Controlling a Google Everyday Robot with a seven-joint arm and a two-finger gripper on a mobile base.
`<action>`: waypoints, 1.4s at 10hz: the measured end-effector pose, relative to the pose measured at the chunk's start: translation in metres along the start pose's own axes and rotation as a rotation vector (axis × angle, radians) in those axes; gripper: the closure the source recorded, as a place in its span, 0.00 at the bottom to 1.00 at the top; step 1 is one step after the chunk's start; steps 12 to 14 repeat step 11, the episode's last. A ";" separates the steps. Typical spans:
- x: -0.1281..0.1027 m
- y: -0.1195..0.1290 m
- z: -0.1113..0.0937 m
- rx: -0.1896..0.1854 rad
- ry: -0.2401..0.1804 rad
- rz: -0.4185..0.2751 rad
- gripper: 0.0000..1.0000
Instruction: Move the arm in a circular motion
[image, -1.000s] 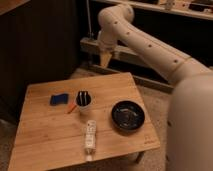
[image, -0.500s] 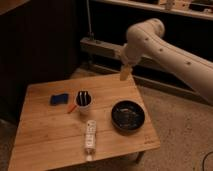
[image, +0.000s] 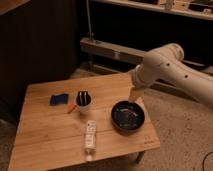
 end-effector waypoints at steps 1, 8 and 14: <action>-0.019 0.020 0.003 -0.030 -0.017 -0.037 0.20; -0.200 0.059 0.058 -0.183 -0.174 -0.373 0.20; -0.280 0.056 0.079 -0.216 -0.245 -0.547 0.20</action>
